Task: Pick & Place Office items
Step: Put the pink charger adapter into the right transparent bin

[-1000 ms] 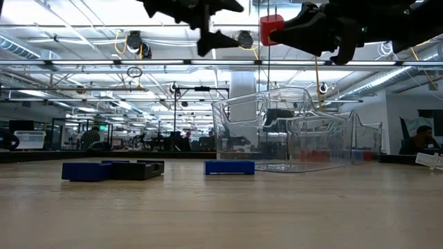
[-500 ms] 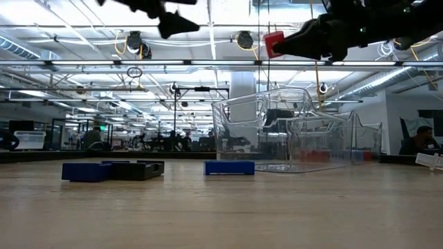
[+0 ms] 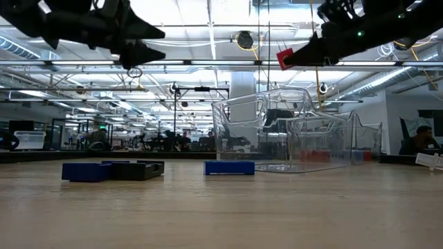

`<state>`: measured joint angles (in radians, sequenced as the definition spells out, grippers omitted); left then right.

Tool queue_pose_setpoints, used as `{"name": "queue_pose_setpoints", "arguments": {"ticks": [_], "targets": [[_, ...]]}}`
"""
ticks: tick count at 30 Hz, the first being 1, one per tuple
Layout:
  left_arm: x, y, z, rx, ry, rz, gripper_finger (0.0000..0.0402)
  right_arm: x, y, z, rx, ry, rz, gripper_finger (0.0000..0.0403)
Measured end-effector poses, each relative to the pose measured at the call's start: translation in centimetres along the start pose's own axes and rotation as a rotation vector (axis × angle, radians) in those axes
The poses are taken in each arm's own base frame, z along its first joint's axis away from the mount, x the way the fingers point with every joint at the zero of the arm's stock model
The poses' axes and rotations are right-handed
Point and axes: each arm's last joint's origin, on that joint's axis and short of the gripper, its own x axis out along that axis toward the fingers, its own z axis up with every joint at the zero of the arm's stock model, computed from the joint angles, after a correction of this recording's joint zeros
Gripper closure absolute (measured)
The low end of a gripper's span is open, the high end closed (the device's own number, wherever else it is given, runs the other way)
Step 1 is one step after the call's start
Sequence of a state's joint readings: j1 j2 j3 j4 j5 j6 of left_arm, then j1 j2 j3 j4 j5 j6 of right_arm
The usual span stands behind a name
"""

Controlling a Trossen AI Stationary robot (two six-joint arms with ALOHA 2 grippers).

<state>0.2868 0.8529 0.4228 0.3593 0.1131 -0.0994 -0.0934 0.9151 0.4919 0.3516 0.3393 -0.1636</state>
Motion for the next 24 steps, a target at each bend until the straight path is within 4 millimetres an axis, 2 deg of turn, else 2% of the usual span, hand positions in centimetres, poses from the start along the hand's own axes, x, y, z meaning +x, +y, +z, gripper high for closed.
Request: {"name": "queue_pose_setpoints", "arguments": {"ticks": [5,15,24], "targets": [[-0.4,-0.2,-1.2,-0.001,0.019,-0.014,0.0034,-0.2,-1.4,-0.7,0.061,0.063,-0.062,0.0256],[-0.4,-0.5,-1.9,-0.002,0.040,-0.020,0.0034,-1.3,-3.6,-4.3,0.150,0.066,-0.134,0.0256],[-0.4,-0.5,-1.9,-0.002,0.040,-0.020,0.0034,-2.4,-5.2,-4.8,0.185,0.119,-0.222,0.0256]]}}
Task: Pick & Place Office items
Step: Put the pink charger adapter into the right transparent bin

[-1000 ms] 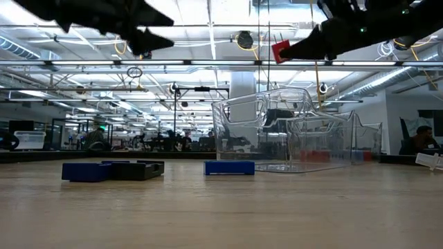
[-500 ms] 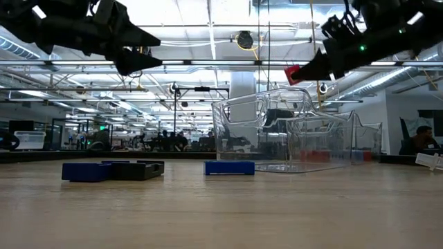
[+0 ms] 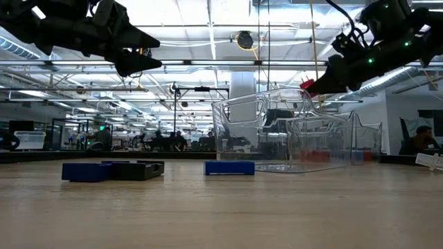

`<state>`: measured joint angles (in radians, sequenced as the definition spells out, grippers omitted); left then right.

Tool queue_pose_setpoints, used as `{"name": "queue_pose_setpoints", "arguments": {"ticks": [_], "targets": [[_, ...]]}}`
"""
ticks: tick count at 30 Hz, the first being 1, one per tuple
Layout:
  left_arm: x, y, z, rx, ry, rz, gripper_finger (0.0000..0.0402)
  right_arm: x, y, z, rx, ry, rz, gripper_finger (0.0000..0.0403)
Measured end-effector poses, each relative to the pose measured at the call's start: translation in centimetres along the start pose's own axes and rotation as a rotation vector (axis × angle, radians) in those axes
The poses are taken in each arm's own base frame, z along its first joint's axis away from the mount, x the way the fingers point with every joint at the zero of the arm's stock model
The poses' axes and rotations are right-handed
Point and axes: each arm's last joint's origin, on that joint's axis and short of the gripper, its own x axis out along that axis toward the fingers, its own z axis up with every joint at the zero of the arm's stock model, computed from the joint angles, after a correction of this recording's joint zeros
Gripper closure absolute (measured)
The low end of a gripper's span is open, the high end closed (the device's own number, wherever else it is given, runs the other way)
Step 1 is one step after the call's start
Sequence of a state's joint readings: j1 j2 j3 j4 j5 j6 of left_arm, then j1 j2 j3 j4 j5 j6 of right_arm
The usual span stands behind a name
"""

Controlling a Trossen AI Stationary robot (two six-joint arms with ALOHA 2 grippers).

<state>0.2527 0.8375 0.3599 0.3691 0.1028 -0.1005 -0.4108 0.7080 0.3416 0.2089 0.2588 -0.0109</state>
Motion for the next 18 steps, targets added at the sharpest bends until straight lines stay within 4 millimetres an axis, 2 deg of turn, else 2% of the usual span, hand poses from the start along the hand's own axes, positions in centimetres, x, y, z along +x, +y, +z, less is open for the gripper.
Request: {"name": "queue_pose_setpoints", "arguments": {"ticks": [12,18], "targets": [[0.0,0.0,0.0,0.011,0.000,0.000,0.0034,0.1,-1.7,-0.7,0.047,0.054,-0.103,0.0256],[0.0,0.0,0.0,0.010,0.000,0.001,0.0034,0.2,-2.6,-2.8,0.084,0.058,-0.162,0.0256]]}}
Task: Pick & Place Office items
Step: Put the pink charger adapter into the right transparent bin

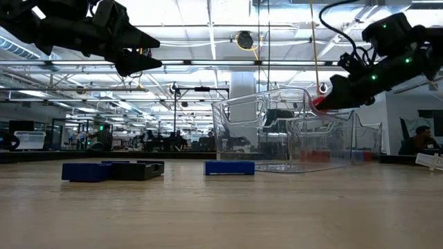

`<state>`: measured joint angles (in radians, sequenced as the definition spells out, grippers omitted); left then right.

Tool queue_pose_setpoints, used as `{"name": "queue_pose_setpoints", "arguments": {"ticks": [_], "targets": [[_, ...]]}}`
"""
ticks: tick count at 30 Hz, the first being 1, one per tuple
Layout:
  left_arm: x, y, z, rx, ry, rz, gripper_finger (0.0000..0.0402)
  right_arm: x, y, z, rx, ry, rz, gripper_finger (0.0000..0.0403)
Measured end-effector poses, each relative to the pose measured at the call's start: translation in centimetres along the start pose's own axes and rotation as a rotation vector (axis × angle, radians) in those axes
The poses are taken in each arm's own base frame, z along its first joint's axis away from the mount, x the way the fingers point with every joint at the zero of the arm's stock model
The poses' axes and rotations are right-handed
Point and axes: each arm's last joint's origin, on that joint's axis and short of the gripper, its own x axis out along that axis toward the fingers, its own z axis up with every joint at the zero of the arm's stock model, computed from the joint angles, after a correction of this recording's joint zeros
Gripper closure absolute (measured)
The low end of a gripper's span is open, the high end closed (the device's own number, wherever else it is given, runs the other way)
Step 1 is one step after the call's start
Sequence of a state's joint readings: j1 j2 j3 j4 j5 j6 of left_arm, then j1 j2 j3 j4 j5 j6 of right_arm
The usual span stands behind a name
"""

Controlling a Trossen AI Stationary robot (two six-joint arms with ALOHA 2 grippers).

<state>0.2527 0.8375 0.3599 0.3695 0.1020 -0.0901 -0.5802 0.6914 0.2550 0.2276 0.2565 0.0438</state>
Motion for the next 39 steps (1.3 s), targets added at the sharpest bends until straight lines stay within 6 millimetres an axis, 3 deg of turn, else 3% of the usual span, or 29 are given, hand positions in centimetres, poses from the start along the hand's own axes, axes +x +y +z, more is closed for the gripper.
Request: {"name": "queue_pose_setpoints", "arguments": {"ticks": [4,8,16,21,39], "targets": [[0.0,0.0,0.0,0.000,0.000,0.000,0.0034,0.2,-0.8,-0.5,0.033,0.017,-0.051,0.0256],[0.0,0.0,0.0,0.002,0.000,0.000,0.0034,0.2,-1.1,-0.7,0.052,0.043,0.003,0.0257],[0.0,0.1,0.0,0.002,-0.002,0.018,0.0034,-0.4,-1.9,-0.3,0.071,0.300,-0.111,0.0256],[0.0,0.2,0.0,-0.002,-0.006,0.071,0.0034,-0.7,-1.9,-0.5,0.095,0.373,-0.128,0.0256],[0.0,0.2,0.0,-0.018,-0.009,0.086,0.0034,-0.7,-1.9,-0.7,0.096,0.368,-0.128,0.0251]]}}
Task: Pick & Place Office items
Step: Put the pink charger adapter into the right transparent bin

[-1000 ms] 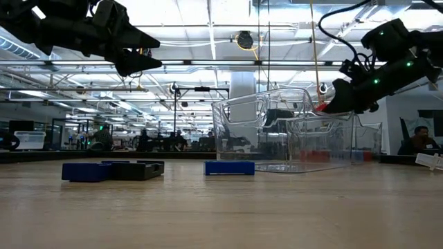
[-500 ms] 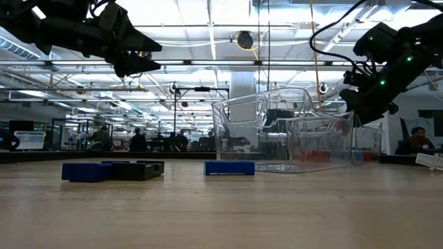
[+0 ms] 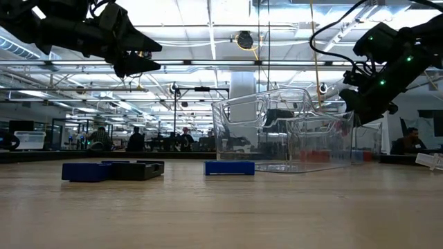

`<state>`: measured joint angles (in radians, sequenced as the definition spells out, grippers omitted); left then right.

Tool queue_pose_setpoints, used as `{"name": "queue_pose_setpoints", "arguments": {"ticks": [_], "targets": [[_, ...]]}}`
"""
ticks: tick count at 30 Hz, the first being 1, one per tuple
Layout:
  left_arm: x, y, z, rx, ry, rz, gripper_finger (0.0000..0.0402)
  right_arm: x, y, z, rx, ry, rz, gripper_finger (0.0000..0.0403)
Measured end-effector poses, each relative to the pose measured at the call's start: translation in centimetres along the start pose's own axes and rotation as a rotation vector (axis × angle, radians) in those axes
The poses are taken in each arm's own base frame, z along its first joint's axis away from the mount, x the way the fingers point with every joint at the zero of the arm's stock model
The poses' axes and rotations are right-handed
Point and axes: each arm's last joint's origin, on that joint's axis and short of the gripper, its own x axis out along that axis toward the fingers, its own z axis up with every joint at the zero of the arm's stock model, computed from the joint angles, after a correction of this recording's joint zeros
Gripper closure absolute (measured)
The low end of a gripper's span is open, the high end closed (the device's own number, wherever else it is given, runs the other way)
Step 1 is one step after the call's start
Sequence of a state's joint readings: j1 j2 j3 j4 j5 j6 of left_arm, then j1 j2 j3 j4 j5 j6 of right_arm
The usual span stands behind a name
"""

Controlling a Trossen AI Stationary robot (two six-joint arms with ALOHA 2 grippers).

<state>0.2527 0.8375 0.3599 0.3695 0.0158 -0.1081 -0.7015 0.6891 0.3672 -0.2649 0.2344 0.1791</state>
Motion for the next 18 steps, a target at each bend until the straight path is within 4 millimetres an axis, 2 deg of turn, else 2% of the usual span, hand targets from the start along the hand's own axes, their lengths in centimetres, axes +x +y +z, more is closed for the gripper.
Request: {"name": "queue_pose_setpoints", "arguments": {"ticks": [8,18], "targets": [[0.00,0.00,0.00,-0.002,0.000,0.000,0.0034,0.00,0.00,0.00,0.000,0.000,0.000,0.0256],[0.00,0.00,0.00,-0.002,0.000,0.000,0.0034,0.01,0.00,-0.02,0.011,0.001,0.001,0.0227]]}}
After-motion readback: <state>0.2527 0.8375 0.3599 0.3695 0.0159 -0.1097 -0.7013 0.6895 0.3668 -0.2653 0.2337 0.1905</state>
